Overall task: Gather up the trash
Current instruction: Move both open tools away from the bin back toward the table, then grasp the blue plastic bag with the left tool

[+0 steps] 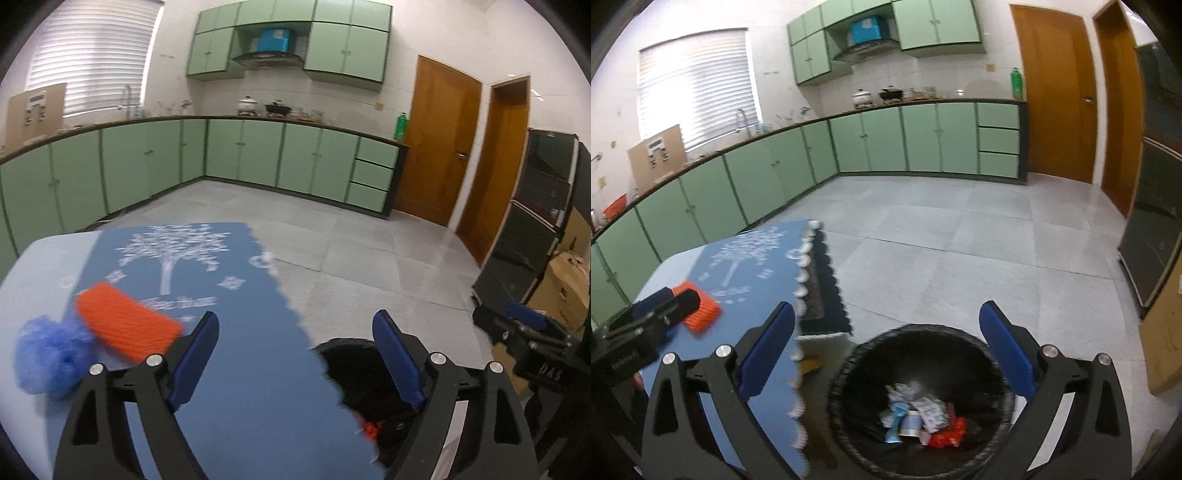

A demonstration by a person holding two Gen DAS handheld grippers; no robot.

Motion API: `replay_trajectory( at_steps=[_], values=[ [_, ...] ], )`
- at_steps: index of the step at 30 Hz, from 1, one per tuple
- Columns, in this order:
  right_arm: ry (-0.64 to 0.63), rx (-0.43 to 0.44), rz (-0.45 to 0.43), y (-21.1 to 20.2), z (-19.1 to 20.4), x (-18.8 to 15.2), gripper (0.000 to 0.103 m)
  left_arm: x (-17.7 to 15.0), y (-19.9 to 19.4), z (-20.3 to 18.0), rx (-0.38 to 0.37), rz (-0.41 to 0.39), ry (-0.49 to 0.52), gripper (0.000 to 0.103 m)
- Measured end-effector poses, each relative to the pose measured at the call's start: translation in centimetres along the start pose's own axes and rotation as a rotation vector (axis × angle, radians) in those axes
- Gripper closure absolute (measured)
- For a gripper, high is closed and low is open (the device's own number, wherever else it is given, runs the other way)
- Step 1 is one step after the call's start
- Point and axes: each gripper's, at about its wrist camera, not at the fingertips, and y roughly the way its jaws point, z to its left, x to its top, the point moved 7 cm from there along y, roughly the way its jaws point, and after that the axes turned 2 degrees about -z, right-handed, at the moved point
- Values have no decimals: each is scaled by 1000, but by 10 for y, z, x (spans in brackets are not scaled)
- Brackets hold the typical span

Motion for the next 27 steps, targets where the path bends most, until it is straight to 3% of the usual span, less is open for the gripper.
replay_trajectory(
  at_steps=[8,16,27],
  values=[
    [-68,77,13,13,76,-2,6,-2,-43,92,158,-37,-44,19],
    [-139,145,6,31,138,-8,6,-18,-62,177,314,-31,-89,19],
    [-176,184,33,61,193,-16,6,-35,-39,219,355,29,-133,19]
  ],
)
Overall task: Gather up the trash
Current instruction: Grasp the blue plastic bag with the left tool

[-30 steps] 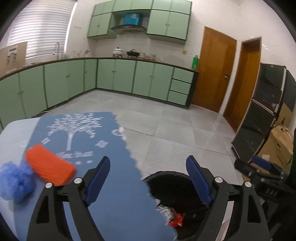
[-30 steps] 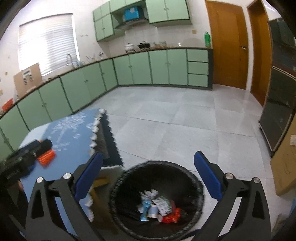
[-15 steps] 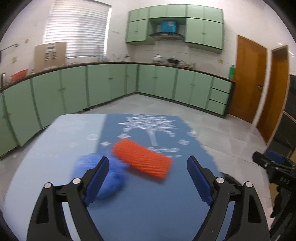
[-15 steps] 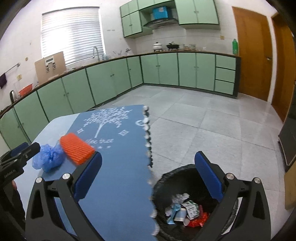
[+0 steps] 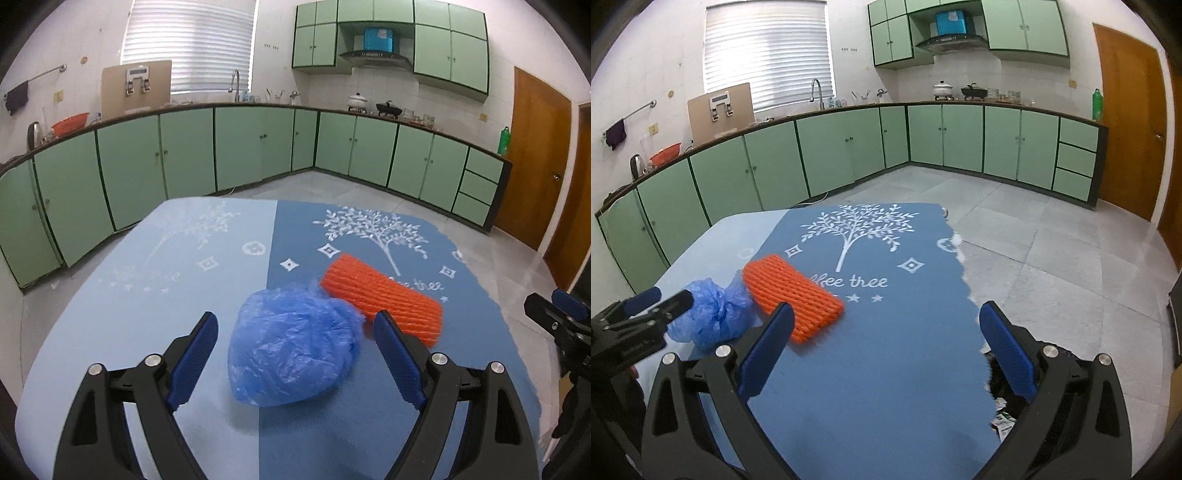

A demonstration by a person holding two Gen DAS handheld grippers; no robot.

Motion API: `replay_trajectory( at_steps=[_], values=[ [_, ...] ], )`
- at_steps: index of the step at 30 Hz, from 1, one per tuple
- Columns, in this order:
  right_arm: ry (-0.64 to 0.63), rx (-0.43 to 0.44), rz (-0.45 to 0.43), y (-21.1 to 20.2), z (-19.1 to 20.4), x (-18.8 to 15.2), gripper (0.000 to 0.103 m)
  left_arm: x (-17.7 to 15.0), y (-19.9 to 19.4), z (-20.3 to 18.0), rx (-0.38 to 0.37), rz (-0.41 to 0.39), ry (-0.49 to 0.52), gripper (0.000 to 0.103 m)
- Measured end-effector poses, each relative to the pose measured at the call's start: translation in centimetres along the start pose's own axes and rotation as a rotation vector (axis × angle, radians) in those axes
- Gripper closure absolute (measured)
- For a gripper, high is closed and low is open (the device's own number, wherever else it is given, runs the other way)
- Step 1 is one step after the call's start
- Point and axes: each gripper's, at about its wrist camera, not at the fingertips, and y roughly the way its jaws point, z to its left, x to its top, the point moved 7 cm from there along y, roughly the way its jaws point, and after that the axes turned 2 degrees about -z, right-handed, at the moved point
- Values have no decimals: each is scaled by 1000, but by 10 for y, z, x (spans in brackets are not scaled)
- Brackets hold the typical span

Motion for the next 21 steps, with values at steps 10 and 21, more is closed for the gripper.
replay_trajectory(
  at_steps=[10,21],
  values=[
    [-8,-5,28,26,9,-2,6,-16,32,3,19,94,2,19],
    [-55,14,61,36,21,-8,6,-16,34,8,15,81,-56,66]
  ],
)
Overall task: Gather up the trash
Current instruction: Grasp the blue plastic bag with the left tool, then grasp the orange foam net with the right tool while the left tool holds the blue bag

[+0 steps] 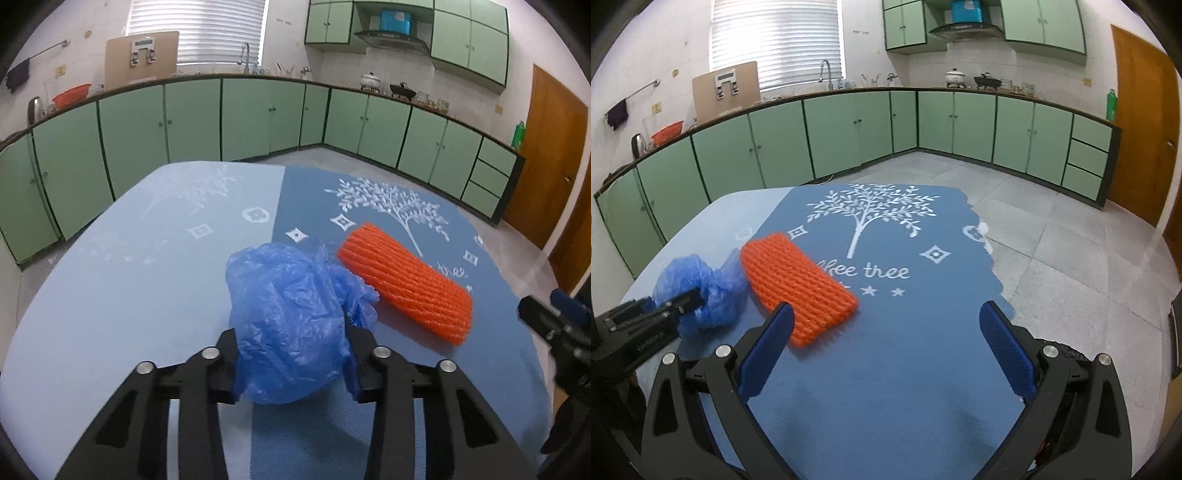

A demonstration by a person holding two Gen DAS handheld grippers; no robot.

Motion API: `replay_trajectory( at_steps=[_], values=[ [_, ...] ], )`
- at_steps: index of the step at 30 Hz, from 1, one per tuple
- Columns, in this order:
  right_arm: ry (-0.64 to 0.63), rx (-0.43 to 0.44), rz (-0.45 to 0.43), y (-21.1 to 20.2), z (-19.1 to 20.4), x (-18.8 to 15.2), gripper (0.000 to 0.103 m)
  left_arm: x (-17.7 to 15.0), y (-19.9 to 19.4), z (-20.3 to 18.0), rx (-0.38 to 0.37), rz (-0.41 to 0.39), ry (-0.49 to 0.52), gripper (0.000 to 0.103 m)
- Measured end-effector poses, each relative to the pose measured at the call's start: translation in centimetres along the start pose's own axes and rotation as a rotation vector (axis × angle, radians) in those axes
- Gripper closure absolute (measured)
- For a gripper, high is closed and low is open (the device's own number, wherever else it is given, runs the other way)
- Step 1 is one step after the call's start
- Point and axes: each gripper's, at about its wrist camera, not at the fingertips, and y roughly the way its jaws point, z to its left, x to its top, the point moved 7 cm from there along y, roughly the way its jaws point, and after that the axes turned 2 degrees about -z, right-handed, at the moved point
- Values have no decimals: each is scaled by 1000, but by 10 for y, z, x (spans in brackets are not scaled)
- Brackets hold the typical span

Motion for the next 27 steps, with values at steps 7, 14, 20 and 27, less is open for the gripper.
replay_trajectory(
  at_steps=[7,14,20,27],
  values=[
    [-27,47,21,18,28,6,6,11,-20,23,45,-66,-20,79],
    [-17,29,43,42,44,9,6,6,-15,42,91,-50,-30,80],
    [-29,8,91,55,49,5,6,-3,-6,42,87,-42,-38,80],
    [-47,49,171,69,58,-4,32,0,0,40,79,-38,-38,80]
  ],
)
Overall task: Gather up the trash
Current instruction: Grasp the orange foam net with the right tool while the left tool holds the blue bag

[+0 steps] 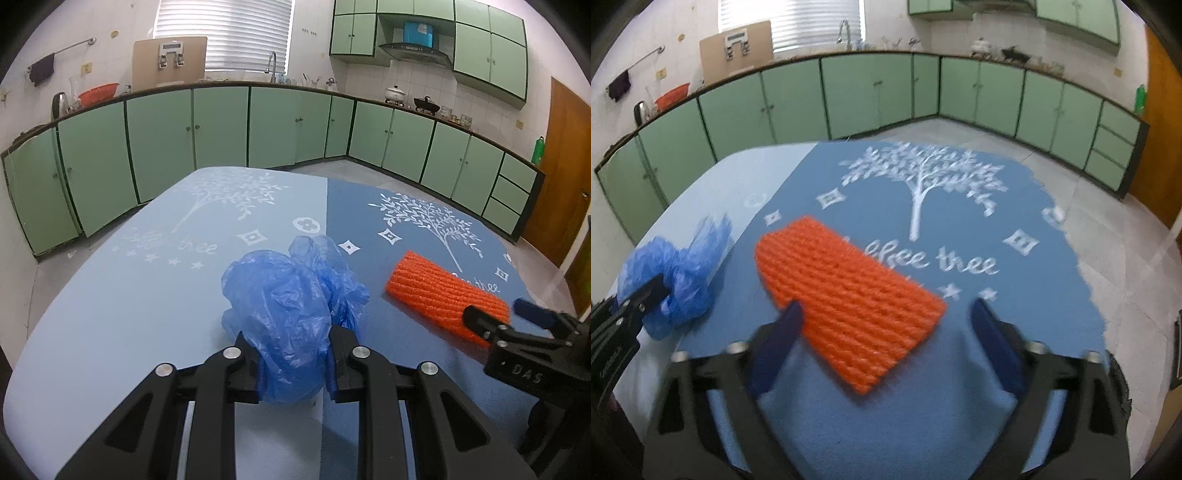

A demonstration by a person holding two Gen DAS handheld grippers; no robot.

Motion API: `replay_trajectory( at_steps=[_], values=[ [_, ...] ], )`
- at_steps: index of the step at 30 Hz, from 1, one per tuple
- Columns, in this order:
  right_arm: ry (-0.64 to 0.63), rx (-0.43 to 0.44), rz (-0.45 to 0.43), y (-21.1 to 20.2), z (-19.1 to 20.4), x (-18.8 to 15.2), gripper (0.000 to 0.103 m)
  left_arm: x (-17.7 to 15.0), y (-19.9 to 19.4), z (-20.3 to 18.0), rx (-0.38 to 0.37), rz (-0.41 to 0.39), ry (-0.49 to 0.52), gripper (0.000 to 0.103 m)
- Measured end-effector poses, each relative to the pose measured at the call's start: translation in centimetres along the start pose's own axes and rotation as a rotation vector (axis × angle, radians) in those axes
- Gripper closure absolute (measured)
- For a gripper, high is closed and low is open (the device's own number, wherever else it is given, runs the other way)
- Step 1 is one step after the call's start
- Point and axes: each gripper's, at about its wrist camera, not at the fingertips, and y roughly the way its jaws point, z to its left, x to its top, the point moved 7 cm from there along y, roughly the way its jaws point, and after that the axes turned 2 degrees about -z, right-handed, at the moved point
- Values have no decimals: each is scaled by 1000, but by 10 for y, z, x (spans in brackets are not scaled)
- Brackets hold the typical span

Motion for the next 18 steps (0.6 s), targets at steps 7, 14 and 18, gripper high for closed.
replay_trajectory(
  at_steps=[7,14,18],
  values=[
    [-1,101,20,0,11,-4,72,-1,1,-2,4,6,12,80],
    [25,125,-35,-18,8,-3,90,-1,-2,-4,8,3,18,80],
    [45,117,-66,-34,0,-1,91,-4,-9,-9,-6,5,24,81]
  ],
)
